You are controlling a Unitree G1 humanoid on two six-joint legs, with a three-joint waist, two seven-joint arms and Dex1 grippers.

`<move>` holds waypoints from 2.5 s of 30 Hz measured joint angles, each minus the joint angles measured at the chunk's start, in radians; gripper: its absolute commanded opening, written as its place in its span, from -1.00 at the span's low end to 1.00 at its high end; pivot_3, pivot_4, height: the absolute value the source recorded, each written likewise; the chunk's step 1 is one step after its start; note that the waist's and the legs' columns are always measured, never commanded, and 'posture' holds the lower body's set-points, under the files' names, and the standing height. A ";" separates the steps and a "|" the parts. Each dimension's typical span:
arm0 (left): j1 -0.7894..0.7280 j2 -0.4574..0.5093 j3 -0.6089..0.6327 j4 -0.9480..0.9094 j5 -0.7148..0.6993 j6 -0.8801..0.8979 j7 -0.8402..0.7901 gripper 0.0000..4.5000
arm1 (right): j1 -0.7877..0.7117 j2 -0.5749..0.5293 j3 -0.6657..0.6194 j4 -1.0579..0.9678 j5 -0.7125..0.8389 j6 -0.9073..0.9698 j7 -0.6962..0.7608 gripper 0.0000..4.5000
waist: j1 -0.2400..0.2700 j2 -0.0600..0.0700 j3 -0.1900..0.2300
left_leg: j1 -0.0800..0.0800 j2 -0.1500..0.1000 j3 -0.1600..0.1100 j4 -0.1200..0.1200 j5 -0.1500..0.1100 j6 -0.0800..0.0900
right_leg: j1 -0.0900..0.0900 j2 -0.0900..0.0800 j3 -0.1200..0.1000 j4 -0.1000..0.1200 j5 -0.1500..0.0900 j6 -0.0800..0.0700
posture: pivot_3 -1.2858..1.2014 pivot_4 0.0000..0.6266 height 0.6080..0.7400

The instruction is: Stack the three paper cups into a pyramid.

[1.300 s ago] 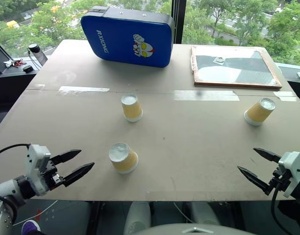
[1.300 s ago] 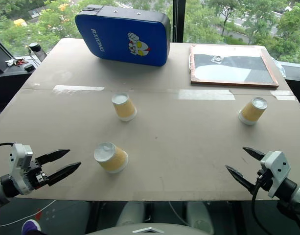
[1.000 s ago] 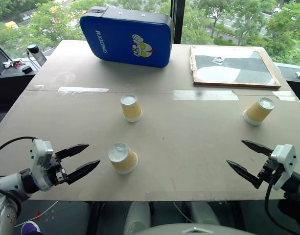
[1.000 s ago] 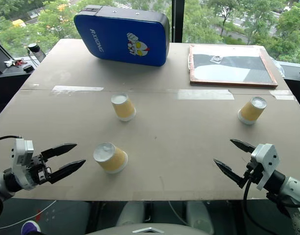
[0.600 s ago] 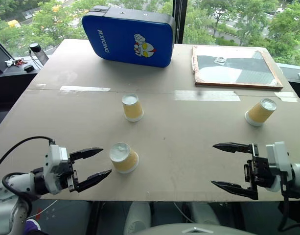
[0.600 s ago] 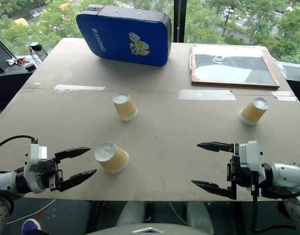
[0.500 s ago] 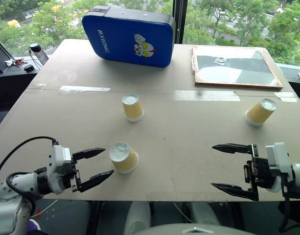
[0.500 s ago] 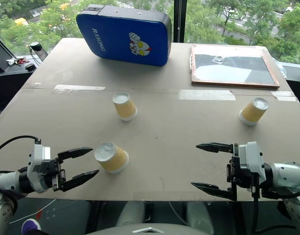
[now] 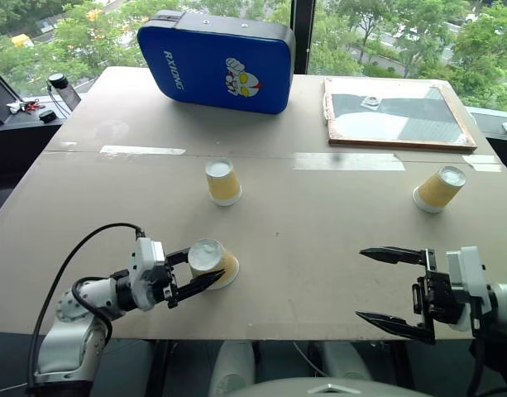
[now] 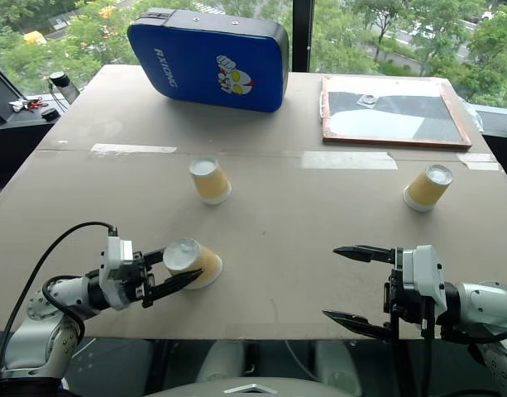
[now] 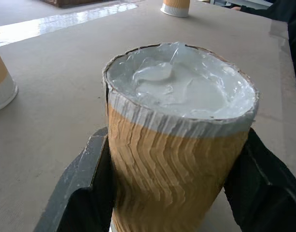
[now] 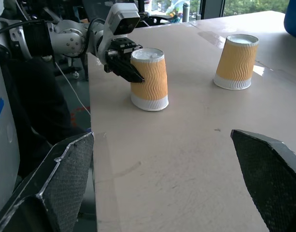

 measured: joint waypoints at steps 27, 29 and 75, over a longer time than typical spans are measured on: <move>-0.856 -0.428 -0.472 0.352 0.249 0.384 0.514 0.04 | 0.258 0.285 -0.086 -0.073 -0.233 -0.129 -0.357 1.00 | 0.019 0.003 -0.001 | -0.001 -0.001 -0.005 0.002 0.000 0.000 | -0.001 0.005 0.004 0.000 0.000 0.000 | 0.03 -0.52 1.00; -0.828 -0.419 -0.478 0.349 0.260 0.385 0.504 0.04 | 0.275 0.292 -0.085 -0.089 -0.236 -0.129 -0.366 1.00 | 0.020 0.003 -0.001 | -0.001 -0.001 -0.005 0.002 0.000 -0.001 | 0.000 0.005 0.004 0.000 0.000 0.000 | 0.03 -0.52 1.00; -0.416 -0.058 -0.010 0.048 0.092 0.408 0.520 0.99 | 0.087 0.238 0.019 -0.001 -0.214 -0.123 -0.326 1.00 | 0.025 0.004 -0.001 | -0.001 -0.002 -0.006 0.002 0.000 0.000 | 0.000 0.003 0.001 0.001 0.000 0.000 | 0.03 -0.52 1.00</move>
